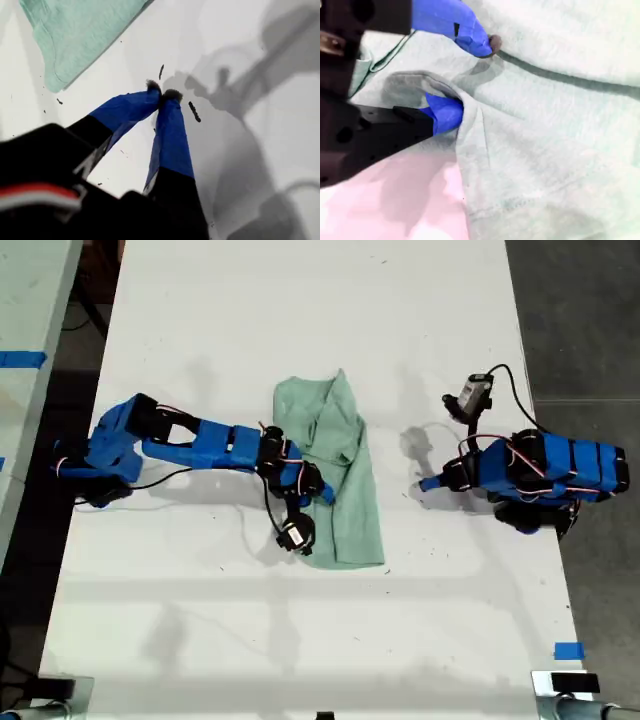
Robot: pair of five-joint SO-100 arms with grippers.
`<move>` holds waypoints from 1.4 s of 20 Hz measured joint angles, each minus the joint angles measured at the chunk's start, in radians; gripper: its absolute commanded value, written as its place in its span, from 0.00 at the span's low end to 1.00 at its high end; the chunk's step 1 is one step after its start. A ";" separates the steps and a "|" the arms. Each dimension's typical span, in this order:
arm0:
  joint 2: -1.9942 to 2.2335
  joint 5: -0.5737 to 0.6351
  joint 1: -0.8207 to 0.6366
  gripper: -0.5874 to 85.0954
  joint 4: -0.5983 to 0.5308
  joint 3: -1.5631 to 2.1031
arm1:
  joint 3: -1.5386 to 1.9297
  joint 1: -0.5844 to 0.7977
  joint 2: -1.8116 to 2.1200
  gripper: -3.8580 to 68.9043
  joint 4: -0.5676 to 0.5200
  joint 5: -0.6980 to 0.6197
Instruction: Fold t shirt
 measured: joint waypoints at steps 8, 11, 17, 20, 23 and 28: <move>0.104 0.014 0.000 0.20 0.026 0.003 | 0.000 0.000 0.000 0.08 0.000 0.000; 0.137 0.028 0.000 0.20 0.028 0.003 | 0.000 0.000 0.000 0.08 0.000 0.000; 0.158 0.069 -0.015 0.19 0.043 0.003 | 0.000 0.000 0.000 0.08 0.000 0.000; 0.158 0.087 -0.060 0.19 -0.008 0.003 | 0.000 0.000 0.000 0.08 0.000 0.000; 0.158 0.089 -0.064 0.19 -0.072 0.003 | 0.000 0.000 0.000 0.08 0.000 -0.002; 0.163 0.043 -0.017 0.17 -0.103 0.003 | 0.000 0.000 0.000 0.08 0.000 -0.002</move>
